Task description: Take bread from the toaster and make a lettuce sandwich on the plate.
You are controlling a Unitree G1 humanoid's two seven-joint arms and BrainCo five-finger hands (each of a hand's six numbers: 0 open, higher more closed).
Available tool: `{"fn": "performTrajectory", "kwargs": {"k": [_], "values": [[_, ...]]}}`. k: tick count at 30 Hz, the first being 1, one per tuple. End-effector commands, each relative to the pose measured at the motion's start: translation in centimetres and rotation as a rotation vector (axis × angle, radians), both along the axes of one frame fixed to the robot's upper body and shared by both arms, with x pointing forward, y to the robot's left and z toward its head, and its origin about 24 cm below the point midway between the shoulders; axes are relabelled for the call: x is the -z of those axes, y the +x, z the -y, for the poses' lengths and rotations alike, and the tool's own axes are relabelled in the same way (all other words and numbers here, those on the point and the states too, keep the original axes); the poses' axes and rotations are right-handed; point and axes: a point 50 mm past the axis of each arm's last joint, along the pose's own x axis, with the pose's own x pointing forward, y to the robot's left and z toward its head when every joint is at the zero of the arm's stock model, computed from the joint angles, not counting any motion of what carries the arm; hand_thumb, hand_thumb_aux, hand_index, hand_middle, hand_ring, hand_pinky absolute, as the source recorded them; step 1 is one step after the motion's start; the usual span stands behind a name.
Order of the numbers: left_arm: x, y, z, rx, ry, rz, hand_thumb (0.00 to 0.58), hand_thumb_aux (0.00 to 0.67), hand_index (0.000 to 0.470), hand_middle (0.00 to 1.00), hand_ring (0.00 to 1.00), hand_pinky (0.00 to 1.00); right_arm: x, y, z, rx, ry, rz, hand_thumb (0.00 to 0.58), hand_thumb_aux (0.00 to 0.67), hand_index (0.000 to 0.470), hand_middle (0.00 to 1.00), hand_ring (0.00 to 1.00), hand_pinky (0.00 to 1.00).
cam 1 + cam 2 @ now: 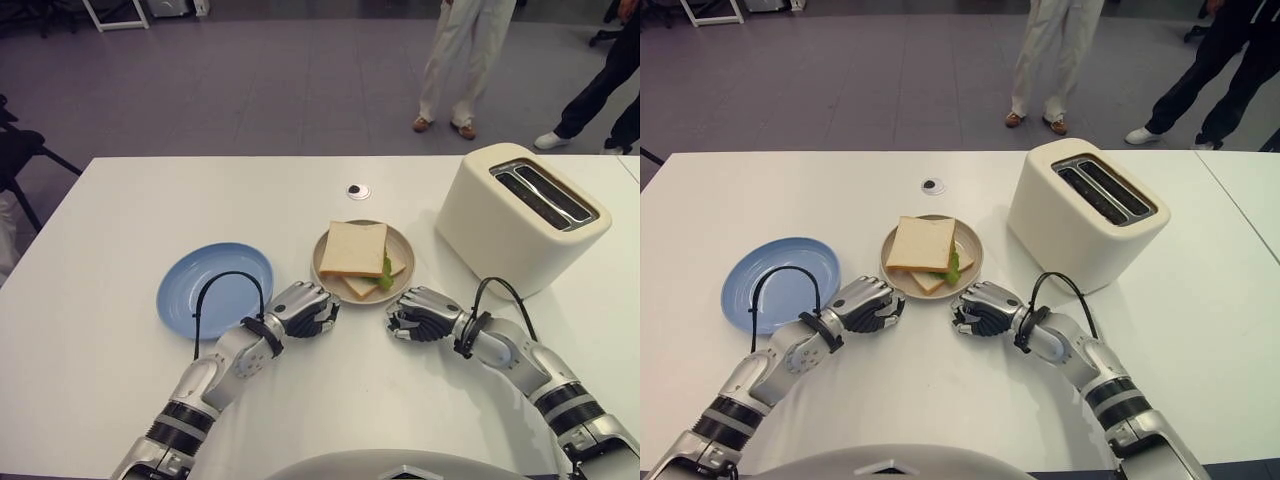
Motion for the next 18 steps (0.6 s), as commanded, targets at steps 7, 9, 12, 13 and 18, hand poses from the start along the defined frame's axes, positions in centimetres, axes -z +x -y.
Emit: {"fn": "performTrajectory", "kwargs": {"k": [7, 9, 12, 13, 18], "values": [[-5.6, -6.3, -0.2, -0.004, -0.908, -0.107, 0.000, 0.000, 0.000, 0.00, 0.00, 0.00, -4.9, -3.7, 1.7, 0.062, 0.766, -0.156, 0.000, 0.000, 0.000, 0.08, 0.08, 0.08], [-5.3, -5.8, -0.7, -0.026, -0.990, -0.127, 0.000, 0.000, 0.000, 0.00, 0.00, 0.00, -5.0, -3.1, 1.5, 0.081, 0.923, -0.217, 0.000, 0.000, 0.000, 0.00, 0.00, 0.00], [-4.2, -5.4, -1.7, -0.080, -0.996, -0.144, 0.000, 0.000, 0.000, 0.00, 0.00, 0.00, -4.7, -2.1, 2.1, 0.121, 1.035, -0.290, 0.000, 0.000, 0.000, 0.00, 0.00, 0.00], [-4.0, -5.3, -1.9, -0.085, -0.992, -0.147, 0.000, 0.000, 0.000, 0.00, 0.00, 0.00, -4.8, -1.8, 2.4, 0.134, 1.062, -0.303, 0.000, 0.000, 0.000, 0.00, 0.00, 0.00], [-3.3, -5.3, -2.0, -0.092, -0.982, -0.161, 0.000, 0.000, 0.000, 0.00, 0.00, 0.00, -4.5, -1.7, 2.3, 0.124, 1.053, -0.323, 0.000, 0.000, 0.000, 0.00, 0.00, 0.00]]}}
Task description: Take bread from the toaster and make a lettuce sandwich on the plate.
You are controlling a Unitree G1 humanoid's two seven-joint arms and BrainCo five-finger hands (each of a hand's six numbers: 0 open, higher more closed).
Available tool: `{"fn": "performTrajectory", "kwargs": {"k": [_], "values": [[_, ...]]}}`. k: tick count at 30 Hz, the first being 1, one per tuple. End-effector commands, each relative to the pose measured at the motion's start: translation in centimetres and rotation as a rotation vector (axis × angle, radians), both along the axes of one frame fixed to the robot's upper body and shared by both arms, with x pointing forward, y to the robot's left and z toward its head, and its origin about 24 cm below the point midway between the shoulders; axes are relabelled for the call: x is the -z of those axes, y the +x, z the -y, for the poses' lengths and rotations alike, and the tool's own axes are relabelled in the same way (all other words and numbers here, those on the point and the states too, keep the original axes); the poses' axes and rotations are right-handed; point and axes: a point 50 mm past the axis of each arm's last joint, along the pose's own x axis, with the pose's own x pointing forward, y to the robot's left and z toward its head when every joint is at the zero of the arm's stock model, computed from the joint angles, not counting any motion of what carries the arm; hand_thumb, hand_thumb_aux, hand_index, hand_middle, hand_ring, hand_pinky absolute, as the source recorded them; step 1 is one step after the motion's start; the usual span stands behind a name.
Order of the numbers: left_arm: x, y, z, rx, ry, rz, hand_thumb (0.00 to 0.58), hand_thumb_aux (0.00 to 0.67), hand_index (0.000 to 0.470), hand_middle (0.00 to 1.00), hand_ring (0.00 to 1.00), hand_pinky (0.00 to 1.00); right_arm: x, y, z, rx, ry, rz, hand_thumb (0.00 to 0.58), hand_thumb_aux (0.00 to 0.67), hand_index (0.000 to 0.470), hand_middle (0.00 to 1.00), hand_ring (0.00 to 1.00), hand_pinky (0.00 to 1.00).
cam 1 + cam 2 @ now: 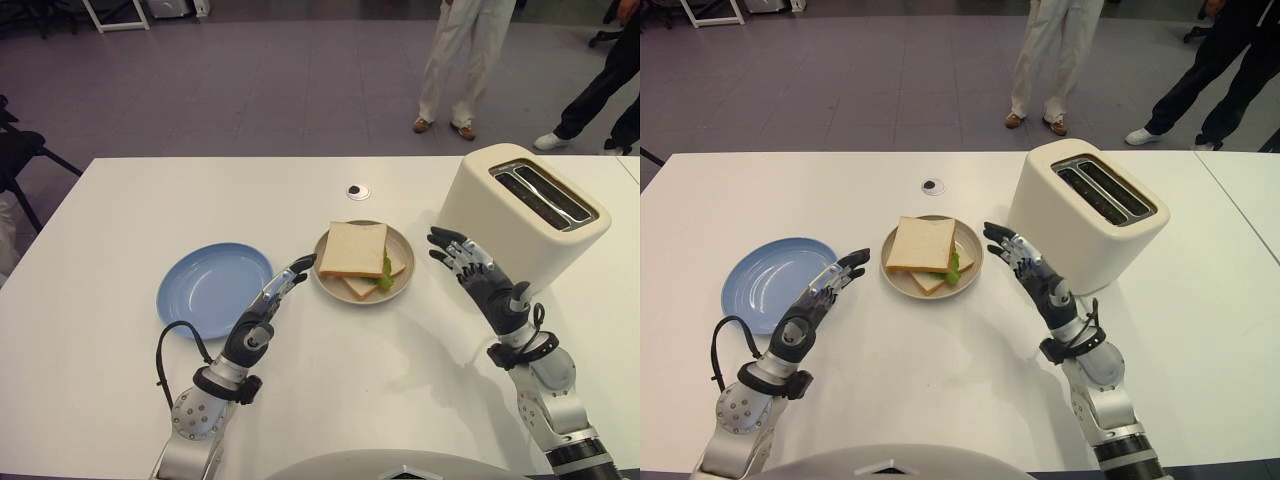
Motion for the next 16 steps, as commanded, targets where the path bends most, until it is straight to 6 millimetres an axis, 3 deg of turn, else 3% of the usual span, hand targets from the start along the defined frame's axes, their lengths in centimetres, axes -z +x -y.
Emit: {"fn": "performTrajectory", "kwargs": {"k": [1, 16], "values": [[0.6, 0.0, -0.3, -0.009, 0.007, -0.020, 0.000, 0.000, 0.000, 0.00, 0.00, 0.00, 0.3, 0.1, -0.3, -0.026, -0.017, -0.005, 0.000, 0.000, 0.000, 0.00, 0.00, 0.00], [0.8, 0.3, -0.6, -0.030, -0.087, -0.042, 0.000, 0.000, 0.000, 0.00, 0.00, 0.00, -0.5, 1.2, 1.6, 0.014, 0.146, -0.007, 0.000, 0.000, 0.000, 0.00, 0.00, 0.00]]}}
